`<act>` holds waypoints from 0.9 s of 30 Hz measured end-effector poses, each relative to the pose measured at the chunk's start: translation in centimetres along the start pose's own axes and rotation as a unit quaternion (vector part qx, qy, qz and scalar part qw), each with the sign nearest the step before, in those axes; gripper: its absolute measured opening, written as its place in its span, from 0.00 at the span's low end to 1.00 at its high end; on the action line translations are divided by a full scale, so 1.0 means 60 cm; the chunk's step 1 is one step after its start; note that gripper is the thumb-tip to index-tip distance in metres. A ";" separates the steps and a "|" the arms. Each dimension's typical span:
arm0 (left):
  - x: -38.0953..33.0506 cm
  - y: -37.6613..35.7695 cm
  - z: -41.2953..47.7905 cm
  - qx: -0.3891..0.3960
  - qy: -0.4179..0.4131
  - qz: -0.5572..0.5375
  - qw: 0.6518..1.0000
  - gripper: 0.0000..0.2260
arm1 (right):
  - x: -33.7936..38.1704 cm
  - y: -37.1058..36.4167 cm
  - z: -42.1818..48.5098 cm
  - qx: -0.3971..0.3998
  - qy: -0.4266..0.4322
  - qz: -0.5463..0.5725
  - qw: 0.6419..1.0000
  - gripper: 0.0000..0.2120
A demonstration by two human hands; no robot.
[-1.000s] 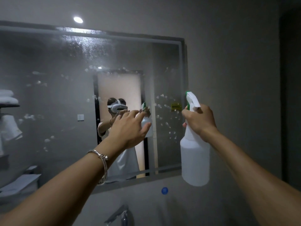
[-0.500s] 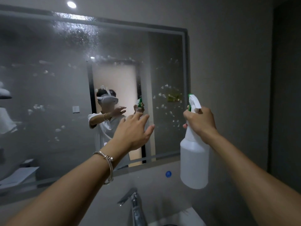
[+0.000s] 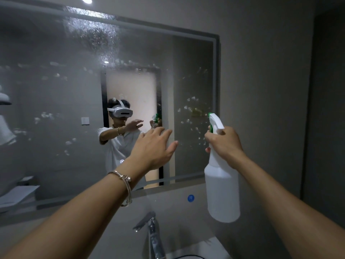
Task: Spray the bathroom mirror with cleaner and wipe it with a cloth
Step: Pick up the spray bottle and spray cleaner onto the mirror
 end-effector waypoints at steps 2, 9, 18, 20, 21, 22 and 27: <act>0.010 0.005 -0.006 -0.002 0.005 0.006 1.000 0.26 | 0.011 -0.015 -0.003 0.012 0.008 0.008 1.000 0.02; 0.072 0.029 -0.055 -0.015 0.041 0.030 0.999 0.26 | 0.037 -0.089 -0.028 0.031 0.041 -0.010 0.999 0.05; 0.144 0.063 -0.126 -0.006 0.094 0.055 0.994 0.24 | 0.069 -0.192 -0.064 0.102 0.061 0.011 0.993 0.04; 0.156 0.071 -0.143 -0.006 0.102 0.058 0.993 0.24 | 0.080 -0.216 -0.075 0.120 0.063 0.023 0.991 0.04; 0.162 0.076 -0.152 -0.008 0.107 0.058 0.993 0.24 | 0.084 -0.228 -0.079 0.124 0.060 0.030 0.990 0.04; 0.169 0.081 -0.162 -0.009 0.111 0.059 0.992 0.24 | 0.088 -0.240 -0.082 0.125 0.057 0.035 0.990 0.05; 0.207 0.100 -0.217 -0.004 0.137 0.076 0.988 0.24 | 0.098 -0.298 -0.103 0.113 0.066 0.010 0.991 0.05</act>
Point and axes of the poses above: each hand's wrist, its own z-axis towards the middle knuckle, its own y-axis out of the back of the hand, x = y × z, the point moved 3 cm from there along z, towards the middle knuckle, and after that the axes turned 13 degrees about -y, right-handed, at the moved point
